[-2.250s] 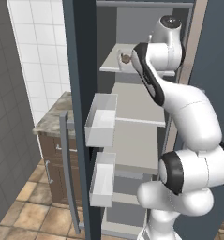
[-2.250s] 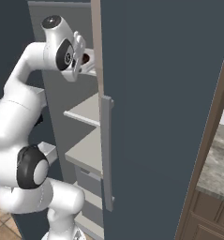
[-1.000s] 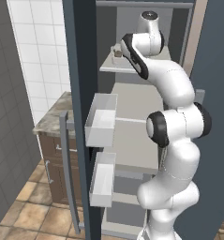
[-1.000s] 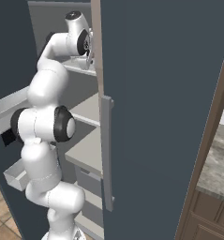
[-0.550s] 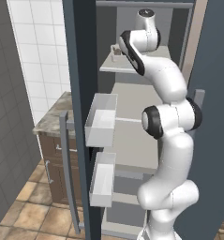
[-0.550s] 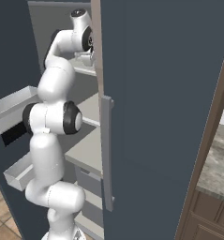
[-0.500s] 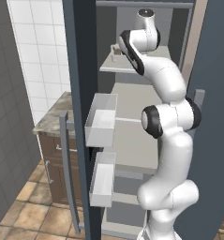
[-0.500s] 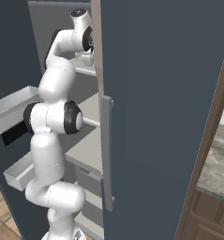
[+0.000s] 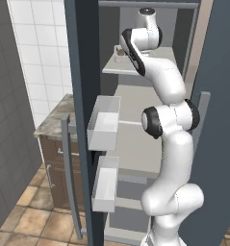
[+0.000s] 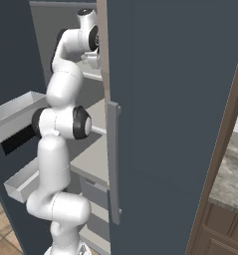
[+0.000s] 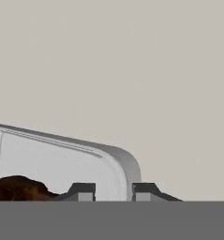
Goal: Take the sweet potato and garlic out of the freezer and place them in the tupperware container on the counter. Then put the tupperware containing the vegetables back in the freezer.
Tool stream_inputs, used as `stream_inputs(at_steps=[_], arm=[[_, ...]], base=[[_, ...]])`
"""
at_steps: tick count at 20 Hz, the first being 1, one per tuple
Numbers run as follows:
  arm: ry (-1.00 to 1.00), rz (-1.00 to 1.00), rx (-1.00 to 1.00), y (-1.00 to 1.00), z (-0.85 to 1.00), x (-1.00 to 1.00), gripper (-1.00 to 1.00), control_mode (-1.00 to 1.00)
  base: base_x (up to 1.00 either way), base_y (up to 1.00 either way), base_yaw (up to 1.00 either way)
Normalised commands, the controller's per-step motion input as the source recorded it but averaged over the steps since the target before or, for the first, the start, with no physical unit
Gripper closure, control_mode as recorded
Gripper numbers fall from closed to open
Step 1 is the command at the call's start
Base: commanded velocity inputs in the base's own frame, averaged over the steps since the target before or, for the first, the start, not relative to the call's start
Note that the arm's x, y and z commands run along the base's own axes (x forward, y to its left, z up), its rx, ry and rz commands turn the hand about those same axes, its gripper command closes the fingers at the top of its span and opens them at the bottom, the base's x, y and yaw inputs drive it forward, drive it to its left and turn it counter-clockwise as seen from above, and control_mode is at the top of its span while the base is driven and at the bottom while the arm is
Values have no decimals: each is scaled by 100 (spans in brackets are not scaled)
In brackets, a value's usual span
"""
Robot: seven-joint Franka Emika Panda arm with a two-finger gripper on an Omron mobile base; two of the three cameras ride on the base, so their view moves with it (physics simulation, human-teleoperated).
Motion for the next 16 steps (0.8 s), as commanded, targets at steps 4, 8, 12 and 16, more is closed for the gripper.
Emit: stream_inputs(at_steps=[4, 8, 12, 16], arm=[[-3, -1, 0, -12, -35, -5, -100, -100], [-13, 0, 0, -12, -42, -56, -100, -100], [-21, 0, 0, -6, -24, -84, -100, -100], [-29, 0, 0, 0, -35, -100, -100, -100]], base=[[0, 0, 0], [0, 0, 0], [0, 0, 0], [0, 0, 0]])
